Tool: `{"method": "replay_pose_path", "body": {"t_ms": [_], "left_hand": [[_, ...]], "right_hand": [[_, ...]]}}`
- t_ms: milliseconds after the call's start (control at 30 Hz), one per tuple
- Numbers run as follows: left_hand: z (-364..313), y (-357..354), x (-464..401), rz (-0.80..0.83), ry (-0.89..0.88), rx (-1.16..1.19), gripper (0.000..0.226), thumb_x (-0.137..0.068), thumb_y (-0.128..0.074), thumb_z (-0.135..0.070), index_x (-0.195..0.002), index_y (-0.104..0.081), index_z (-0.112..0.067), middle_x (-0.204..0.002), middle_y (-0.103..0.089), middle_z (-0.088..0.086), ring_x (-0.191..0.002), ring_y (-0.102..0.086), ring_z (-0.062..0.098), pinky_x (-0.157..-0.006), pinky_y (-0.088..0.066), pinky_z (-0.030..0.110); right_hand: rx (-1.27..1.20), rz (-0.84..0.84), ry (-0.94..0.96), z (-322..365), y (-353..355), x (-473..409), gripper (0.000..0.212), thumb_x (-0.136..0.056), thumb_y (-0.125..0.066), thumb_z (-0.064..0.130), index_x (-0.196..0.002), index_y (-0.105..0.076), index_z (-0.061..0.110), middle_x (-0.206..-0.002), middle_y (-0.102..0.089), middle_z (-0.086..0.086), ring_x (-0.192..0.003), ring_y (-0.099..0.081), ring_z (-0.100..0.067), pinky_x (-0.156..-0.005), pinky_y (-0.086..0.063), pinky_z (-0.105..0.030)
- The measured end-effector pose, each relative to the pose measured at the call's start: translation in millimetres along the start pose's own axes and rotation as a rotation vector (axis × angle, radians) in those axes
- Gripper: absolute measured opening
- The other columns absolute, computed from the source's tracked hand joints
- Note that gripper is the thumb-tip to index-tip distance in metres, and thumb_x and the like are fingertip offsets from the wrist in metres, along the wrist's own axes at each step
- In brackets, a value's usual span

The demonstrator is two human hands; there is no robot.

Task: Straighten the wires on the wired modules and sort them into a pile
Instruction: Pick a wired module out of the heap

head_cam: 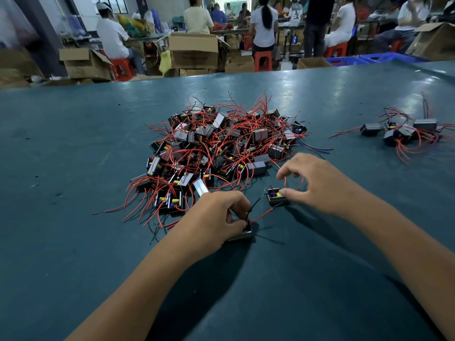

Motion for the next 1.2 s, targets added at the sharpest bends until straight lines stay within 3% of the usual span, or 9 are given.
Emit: {"method": "replay_pose_path", "body": {"t_ms": [133, 300, 433, 500, 633, 767, 933, 1033, 1200], "left_hand": [[-2.2, 0.6, 1.3, -0.008, -0.011, -0.018, 0.028, -0.086, -0.077, -0.015, -0.09, -0.061, -0.038, -0.086, -0.066, -0.021, -0.058, -0.048, 0.001, -0.055, -0.037, 0.01], [-2.8, 3.5, 1.2, -0.052, -0.009, -0.108, 0.021, -0.088, -0.074, -0.015, -0.095, -0.061, -0.03, -0.086, -0.062, -0.017, -0.056, -0.046, 0.005, -0.054, -0.035, 0.014], [-2.2, 12.1, 2.6, -0.075, 0.014, -0.129, 0.017, -0.088, -0.075, -0.011, -0.091, -0.063, -0.022, -0.069, -0.052, -0.019, -0.061, -0.05, -0.01, -0.056, -0.037, 0.007], [-0.9, 16.3, 3.0, -0.073, 0.027, -0.143, 0.017, -0.088, -0.074, -0.011, -0.095, -0.062, -0.021, -0.075, -0.056, -0.017, -0.065, -0.05, -0.013, -0.059, -0.037, 0.007], [0.2, 21.2, 3.7, -0.08, 0.046, -0.165, 0.022, -0.087, -0.077, -0.017, -0.094, -0.057, -0.023, -0.07, -0.047, -0.016, -0.062, -0.048, -0.003, -0.055, -0.033, 0.014], [-8.4, 22.9, 4.7, -0.137, -0.045, -0.146, 0.023, -0.086, -0.075, -0.016, -0.092, -0.056, -0.025, -0.077, -0.046, -0.016, -0.067, -0.047, -0.005, -0.061, -0.036, 0.011], [-24.5, 7.1, 6.2, -0.232, -0.237, -0.085, 0.022, -0.085, -0.078, -0.023, -0.098, -0.061, -0.022, -0.08, -0.05, -0.013, -0.066, -0.044, 0.0, -0.06, -0.034, 0.013], [-26.6, -3.2, 7.0, -0.278, -0.252, -0.181, 0.028, -0.084, -0.079, -0.032, -0.103, -0.062, -0.021, -0.083, -0.047, -0.015, -0.069, -0.043, 0.004, -0.06, -0.04, 0.024], [-28.8, -9.9, 5.3, -0.343, -0.246, -0.279, 0.019, -0.087, -0.076, -0.033, -0.097, -0.069, -0.018, -0.084, -0.045, -0.015, -0.068, -0.039, 0.003, -0.059, -0.036, 0.024]], "right_hand": [[0.047, 0.088, 0.057, 3.2, -5.8, -1.1, 0.037, -0.082, -0.076, 0.04, -0.115, -0.062, 0.028, -0.126, -0.049, 0.013, -0.121, -0.04, -0.006, -0.104, -0.03, -0.025], [0.126, 0.142, 0.08, 6.9, -11.8, -2.6, 0.027, -0.086, -0.074, 0.035, -0.105, -0.065, 0.018, -0.113, -0.064, 0.002, -0.115, -0.054, -0.021, -0.103, -0.035, -0.033], [0.134, 0.245, 0.098, 9.1, -5.9, 0.2, 0.03, -0.08, -0.075, 0.049, -0.098, -0.06, 0.031, -0.133, -0.055, 0.007, -0.137, -0.037, -0.01, -0.12, -0.006, -0.03], [0.112, 0.305, 0.098, 11.3, -4.1, 1.7, 0.036, -0.078, -0.074, 0.055, -0.103, -0.055, 0.036, -0.134, -0.052, 0.012, -0.137, -0.035, -0.006, -0.123, -0.009, -0.032], [-0.095, 0.169, 0.075, 13.7, 5.5, 4.4, 0.038, -0.077, -0.077, 0.052, -0.106, -0.058, 0.038, -0.111, -0.055, 0.026, -0.105, -0.049, 0.007, -0.092, -0.04, -0.02], [-0.176, 0.084, 0.114, 20.7, 7.6, 4.8, 0.025, -0.083, -0.077, 0.038, -0.105, -0.063, 0.035, -0.096, -0.059, 0.03, -0.091, -0.055, 0.006, -0.076, -0.043, -0.013], [-0.2, 0.074, 0.093, 28.2, -1.6, 6.1, 0.007, -0.087, -0.075, 0.02, -0.09, -0.069, 0.023, -0.076, -0.062, 0.019, -0.071, -0.056, 0.011, -0.062, -0.038, -0.005], [-0.262, 0.125, 0.073, 30.2, -1.8, 7.1, 0.008, -0.088, -0.074, 0.019, -0.085, -0.069, 0.024, -0.072, -0.064, 0.018, -0.065, -0.056, 0.011, -0.06, -0.038, -0.005], [-0.309, 0.219, 0.087, 34.3, 2.3, 7.4, 0.008, -0.088, -0.074, 0.021, -0.084, -0.069, 0.025, -0.077, -0.071, 0.012, -0.065, -0.06, 0.009, -0.061, -0.039, -0.004]]}}
Point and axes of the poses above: each hand's wrist, its own x-axis away from the middle knuckle, its own y-axis out of the back of the hand, z = x × y, the point moved 1 cm from there along -x, towards the middle knuckle
